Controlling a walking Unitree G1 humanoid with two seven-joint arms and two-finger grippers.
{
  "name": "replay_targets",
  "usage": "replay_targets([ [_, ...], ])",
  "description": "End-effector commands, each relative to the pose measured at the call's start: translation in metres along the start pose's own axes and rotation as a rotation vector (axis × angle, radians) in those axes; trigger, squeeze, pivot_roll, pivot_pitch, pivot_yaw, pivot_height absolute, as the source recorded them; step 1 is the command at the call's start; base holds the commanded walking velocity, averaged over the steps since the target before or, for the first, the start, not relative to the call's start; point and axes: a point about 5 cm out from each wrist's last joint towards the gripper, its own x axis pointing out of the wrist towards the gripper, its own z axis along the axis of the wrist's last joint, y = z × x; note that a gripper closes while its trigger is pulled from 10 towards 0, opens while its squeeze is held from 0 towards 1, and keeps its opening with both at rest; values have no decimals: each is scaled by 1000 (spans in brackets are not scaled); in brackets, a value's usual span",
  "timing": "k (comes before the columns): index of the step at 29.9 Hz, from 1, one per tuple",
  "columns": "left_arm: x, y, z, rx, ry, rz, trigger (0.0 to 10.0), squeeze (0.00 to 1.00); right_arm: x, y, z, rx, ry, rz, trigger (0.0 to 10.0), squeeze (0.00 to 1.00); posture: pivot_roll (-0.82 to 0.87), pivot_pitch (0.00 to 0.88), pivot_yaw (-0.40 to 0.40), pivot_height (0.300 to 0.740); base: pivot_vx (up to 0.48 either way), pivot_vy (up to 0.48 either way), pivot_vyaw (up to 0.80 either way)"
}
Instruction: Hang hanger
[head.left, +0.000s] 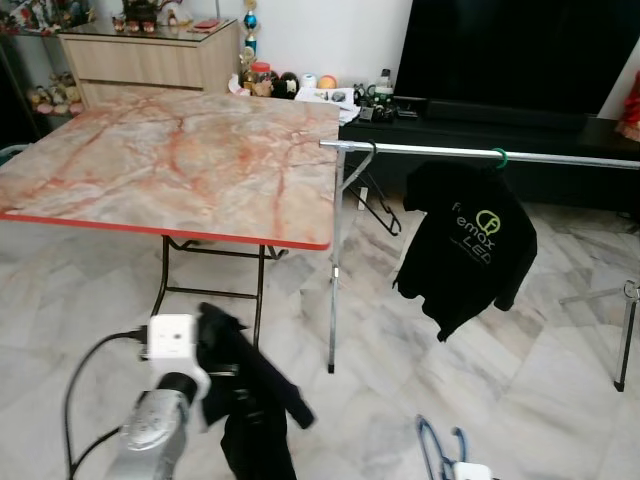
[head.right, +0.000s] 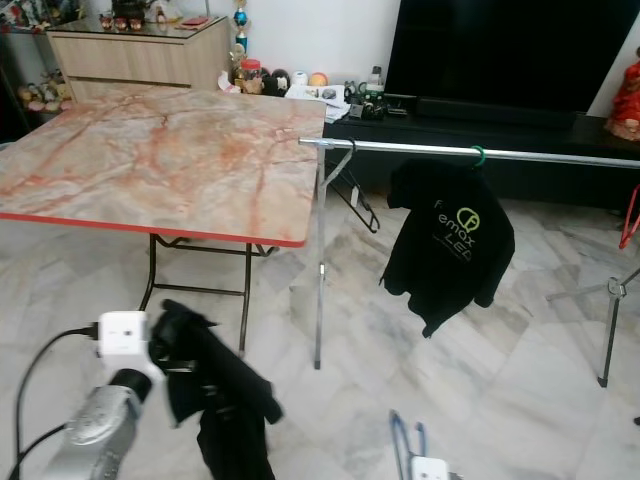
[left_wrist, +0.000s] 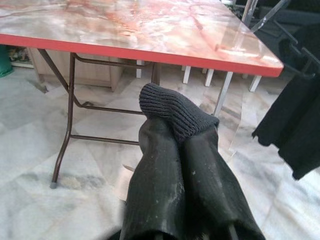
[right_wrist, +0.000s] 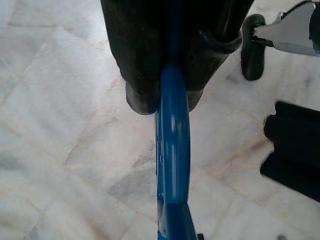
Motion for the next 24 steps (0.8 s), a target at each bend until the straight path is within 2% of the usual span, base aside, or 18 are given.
replay_targets([
  [1,4,-9,8,-2,-30,-32,10000,0,-1,-3,-4,10,11,-8,10000,0,169,8,-23,740,0,480,0],
  [5,4,-10,8,-3,-31,-33,10000,0,-1,-3,-4,9,11,-6,10000,0,169,6,-24,740,0,429,0],
  [24,4,-13,13,6,-56,-55,10000,0,-1,-4,-4,2,12,-4,10000,0,173,2,-27,740,0,0,0],
])
